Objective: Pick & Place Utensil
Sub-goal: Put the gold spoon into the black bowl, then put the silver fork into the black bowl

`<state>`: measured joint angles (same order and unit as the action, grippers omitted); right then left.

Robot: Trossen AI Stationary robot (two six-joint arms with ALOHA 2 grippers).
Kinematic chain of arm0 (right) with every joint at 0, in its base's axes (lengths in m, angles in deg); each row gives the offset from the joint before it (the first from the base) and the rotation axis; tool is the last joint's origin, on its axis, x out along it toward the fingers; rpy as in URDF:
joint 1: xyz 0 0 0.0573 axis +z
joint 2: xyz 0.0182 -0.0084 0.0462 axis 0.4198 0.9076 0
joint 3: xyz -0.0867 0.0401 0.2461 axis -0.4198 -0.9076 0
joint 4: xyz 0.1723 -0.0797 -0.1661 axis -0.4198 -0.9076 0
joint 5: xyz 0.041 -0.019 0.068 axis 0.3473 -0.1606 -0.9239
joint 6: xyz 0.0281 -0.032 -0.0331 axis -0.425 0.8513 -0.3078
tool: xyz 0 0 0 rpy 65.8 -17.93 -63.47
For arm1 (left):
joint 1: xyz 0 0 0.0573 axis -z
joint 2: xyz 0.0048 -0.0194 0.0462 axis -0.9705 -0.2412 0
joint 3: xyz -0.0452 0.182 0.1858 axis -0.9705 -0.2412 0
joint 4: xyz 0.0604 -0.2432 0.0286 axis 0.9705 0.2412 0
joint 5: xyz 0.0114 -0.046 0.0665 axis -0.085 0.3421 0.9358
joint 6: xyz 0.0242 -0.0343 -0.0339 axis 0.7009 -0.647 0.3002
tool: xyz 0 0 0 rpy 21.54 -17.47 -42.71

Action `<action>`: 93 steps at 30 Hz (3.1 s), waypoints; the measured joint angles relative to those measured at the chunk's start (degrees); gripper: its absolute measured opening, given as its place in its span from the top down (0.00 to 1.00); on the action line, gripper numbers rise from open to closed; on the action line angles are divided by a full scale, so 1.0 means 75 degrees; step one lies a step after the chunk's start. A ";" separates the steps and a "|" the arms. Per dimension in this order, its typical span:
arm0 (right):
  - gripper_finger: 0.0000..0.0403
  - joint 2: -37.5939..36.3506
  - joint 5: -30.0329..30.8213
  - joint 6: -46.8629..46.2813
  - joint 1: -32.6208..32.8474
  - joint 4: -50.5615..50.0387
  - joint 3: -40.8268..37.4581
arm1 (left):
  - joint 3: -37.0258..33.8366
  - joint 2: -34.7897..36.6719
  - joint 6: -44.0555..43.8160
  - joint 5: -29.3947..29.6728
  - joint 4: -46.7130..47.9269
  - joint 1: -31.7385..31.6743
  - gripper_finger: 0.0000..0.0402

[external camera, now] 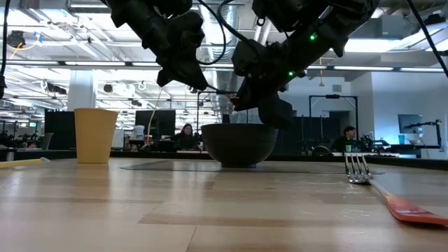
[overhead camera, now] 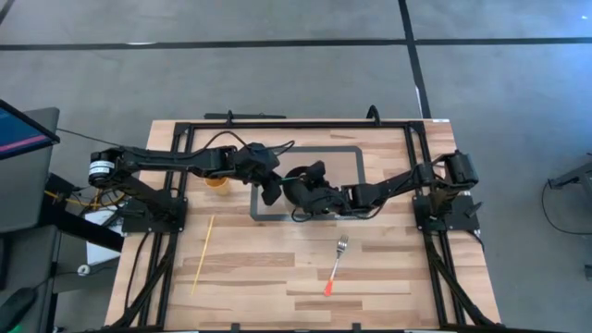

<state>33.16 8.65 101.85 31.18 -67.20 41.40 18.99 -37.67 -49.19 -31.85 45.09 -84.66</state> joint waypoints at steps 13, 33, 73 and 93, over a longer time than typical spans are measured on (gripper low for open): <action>0.84 -0.1057 0.0512 -0.0277 0.0559 -0.0046 0.0000 | 0.0003 -0.0035 0.0155 0.0492 0.0360 0.0164 0.89; 0.99 -0.2943 -0.0618 -0.2780 0.0643 -0.2315 -0.0291 | 0.0006 -0.0638 0.1027 0.1650 0.0302 0.1023 0.98; 1.00 -0.2938 -0.0618 -0.2801 0.0637 -0.2325 -0.0291 | -0.0003 -0.0638 -0.0640 0.1303 -0.0302 0.0491 0.87; 1.00 -0.2938 -0.2266 -0.3285 0.0916 -0.2342 -0.0291 | -0.0006 -0.0635 0.1399 0.1294 -0.1960 0.0473 0.77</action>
<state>11.12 -8.35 77.20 38.06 -84.76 39.21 18.95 -42.43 -38.70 -22.14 30.38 -81.11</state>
